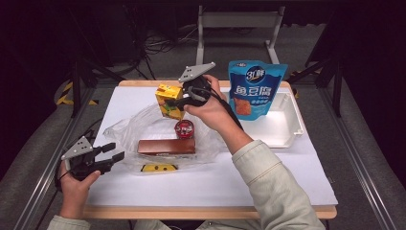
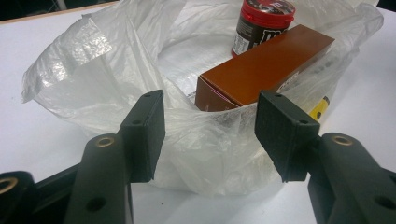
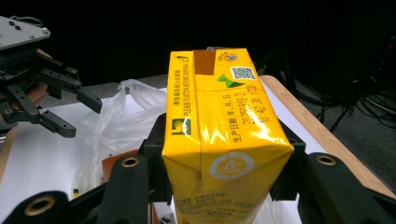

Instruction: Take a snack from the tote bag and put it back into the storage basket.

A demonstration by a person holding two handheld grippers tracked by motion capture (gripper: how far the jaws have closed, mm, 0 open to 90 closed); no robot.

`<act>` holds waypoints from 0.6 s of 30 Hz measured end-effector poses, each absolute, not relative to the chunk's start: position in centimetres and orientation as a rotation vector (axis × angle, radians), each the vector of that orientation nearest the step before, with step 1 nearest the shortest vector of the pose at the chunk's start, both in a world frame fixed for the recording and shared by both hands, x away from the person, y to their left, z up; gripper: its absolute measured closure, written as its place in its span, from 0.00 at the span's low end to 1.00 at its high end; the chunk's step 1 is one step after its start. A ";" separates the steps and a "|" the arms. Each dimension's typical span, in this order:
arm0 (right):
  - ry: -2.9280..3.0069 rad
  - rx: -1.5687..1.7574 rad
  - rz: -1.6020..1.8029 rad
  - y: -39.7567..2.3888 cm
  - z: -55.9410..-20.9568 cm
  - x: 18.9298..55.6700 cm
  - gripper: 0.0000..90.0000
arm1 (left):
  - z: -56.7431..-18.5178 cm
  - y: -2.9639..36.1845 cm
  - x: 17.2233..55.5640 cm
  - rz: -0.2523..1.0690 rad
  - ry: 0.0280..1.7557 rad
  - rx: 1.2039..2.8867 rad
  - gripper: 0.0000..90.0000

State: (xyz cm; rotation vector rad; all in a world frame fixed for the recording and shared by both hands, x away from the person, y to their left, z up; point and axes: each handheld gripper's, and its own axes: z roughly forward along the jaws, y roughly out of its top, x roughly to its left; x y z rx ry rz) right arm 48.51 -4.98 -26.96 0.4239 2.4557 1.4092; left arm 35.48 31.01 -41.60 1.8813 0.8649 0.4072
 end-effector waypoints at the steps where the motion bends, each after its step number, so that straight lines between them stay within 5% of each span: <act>1: 2.449 0.431 1.410 -5.4 -26.8 48.5 0.59 | -41.6 31.0 35.5 0.407 0.866 1.882 0.49; 18: 2.386 0.518 1.403 -10.7 -25.9 49.0 0.59 | -41.6 30.9 35.5 0.406 0.870 1.882 0.48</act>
